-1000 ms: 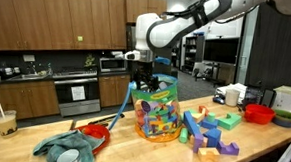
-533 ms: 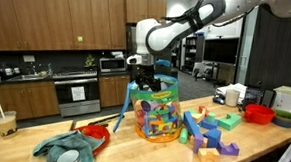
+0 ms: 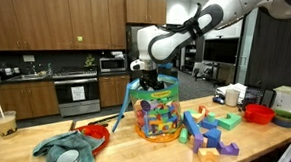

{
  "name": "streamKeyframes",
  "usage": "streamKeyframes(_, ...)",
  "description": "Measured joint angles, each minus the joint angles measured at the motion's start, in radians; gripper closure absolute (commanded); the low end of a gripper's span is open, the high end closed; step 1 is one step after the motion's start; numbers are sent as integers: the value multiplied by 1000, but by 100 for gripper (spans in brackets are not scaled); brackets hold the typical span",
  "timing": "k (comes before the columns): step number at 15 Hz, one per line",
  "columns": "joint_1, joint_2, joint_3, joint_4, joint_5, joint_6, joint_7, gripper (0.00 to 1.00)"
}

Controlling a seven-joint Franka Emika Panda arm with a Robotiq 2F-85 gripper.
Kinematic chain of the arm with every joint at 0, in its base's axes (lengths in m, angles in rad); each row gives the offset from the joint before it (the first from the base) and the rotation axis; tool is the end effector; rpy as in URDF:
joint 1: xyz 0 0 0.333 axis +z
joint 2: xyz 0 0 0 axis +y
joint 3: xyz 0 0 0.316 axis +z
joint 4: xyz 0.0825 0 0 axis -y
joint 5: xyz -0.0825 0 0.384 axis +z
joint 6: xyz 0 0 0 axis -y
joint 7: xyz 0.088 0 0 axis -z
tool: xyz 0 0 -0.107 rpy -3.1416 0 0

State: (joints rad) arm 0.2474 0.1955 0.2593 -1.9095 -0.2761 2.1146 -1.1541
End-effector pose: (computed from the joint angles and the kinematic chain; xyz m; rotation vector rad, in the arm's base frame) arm 0.5374 0.2768 0.4009 1.8418 2.3135 -0.0619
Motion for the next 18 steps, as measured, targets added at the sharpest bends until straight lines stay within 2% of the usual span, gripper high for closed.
streamKeyframes(6, 10, 32, 2, -57, -18, 88, 39, 0)
streamKeyframes(13, 10, 44, 6, -55, -17, 90, 42, 0)
streamKeyframes(18, 20, 99, 9, -15, -21, 83, 42, 0)
